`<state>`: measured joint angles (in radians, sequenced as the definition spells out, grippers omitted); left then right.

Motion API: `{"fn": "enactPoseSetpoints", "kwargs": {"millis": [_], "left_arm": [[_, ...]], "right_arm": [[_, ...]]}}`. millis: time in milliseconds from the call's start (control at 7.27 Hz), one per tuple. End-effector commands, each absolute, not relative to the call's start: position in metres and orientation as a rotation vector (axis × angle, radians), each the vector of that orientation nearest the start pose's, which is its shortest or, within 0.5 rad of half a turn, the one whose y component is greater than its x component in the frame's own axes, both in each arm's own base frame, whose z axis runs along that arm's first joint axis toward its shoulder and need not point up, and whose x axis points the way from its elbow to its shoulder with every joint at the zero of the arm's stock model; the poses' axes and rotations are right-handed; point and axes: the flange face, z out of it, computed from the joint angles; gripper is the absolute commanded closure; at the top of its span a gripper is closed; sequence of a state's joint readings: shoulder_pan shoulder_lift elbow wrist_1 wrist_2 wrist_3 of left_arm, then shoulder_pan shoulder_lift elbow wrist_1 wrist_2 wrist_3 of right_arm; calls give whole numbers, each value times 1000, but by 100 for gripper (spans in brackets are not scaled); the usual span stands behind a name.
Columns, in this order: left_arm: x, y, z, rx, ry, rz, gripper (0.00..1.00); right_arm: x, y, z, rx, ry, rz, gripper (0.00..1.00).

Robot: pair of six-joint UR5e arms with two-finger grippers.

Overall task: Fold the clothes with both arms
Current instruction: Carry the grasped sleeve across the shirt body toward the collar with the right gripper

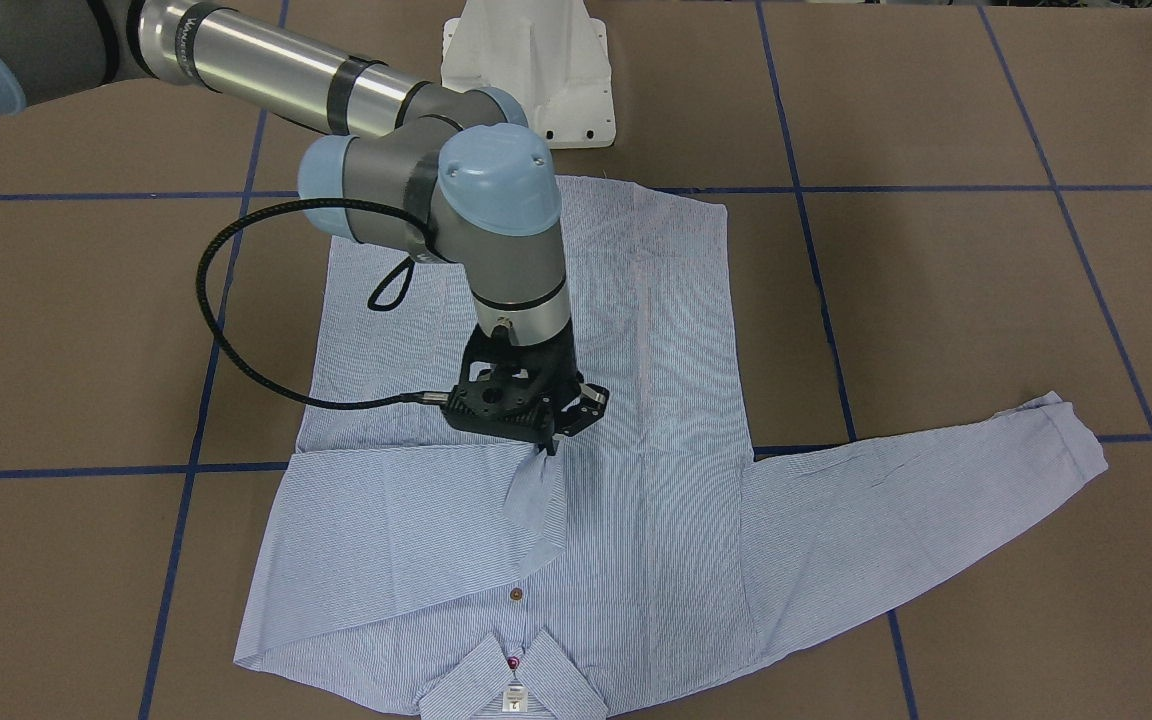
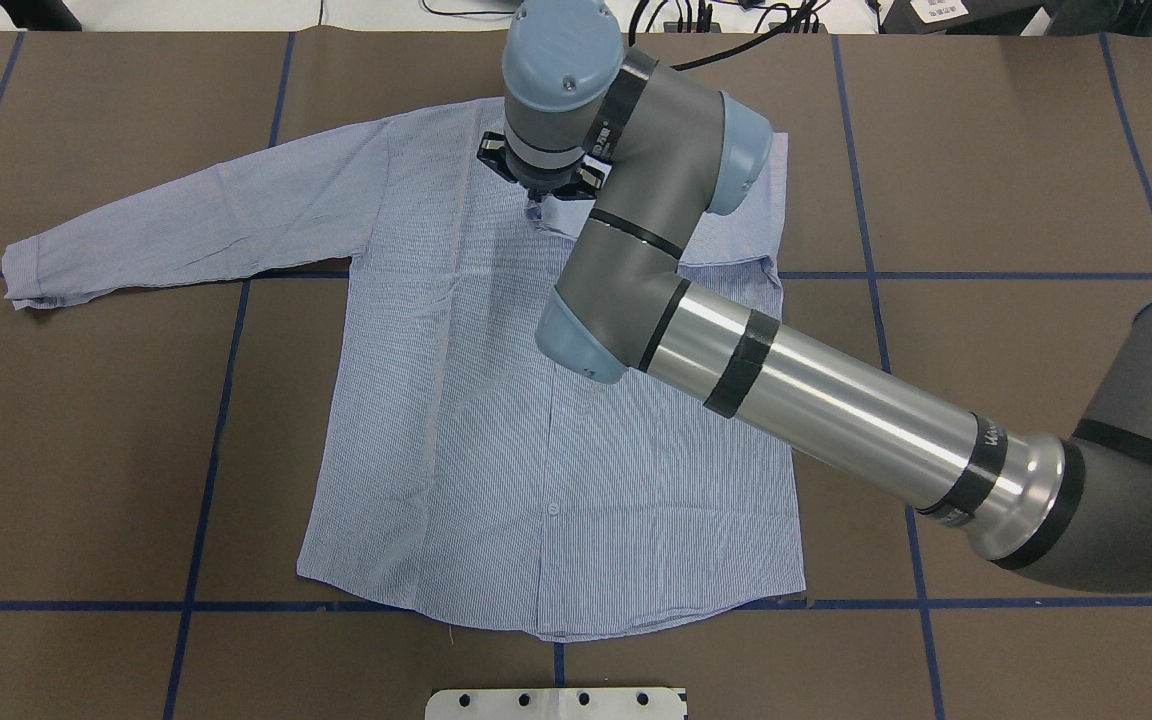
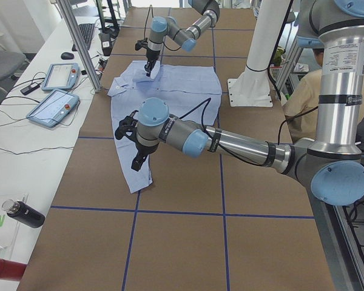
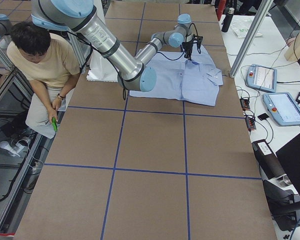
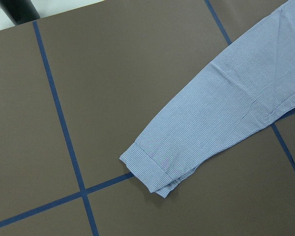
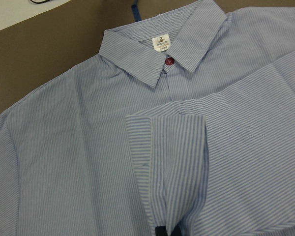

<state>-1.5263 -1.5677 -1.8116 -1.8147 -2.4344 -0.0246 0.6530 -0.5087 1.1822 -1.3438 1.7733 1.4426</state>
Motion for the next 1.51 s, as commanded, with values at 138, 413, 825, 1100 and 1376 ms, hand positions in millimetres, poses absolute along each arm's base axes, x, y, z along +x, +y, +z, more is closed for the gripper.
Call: {"fn": "enactPoseSetpoints", "kwargs": {"millis": [138,413,825,1100,1376], "left_arm": [[-35,-500,506,422,863,227,1],[-35,-500,502,428,863,229,1],[-35,-498,496,440,863,235,1],[-34,-501,492,449,862,242,1],[-33,-509,491,451,861,245,1]], "right_arm": [[-638,-553,104,213,-831,366,0],[-653,-536,110,263,-677,316,0],[-646,-538,116,335,-557,247,0],[-621,-530,95,357,-492,180,0],[-592,-541,105,363,-469,188,0]]}}
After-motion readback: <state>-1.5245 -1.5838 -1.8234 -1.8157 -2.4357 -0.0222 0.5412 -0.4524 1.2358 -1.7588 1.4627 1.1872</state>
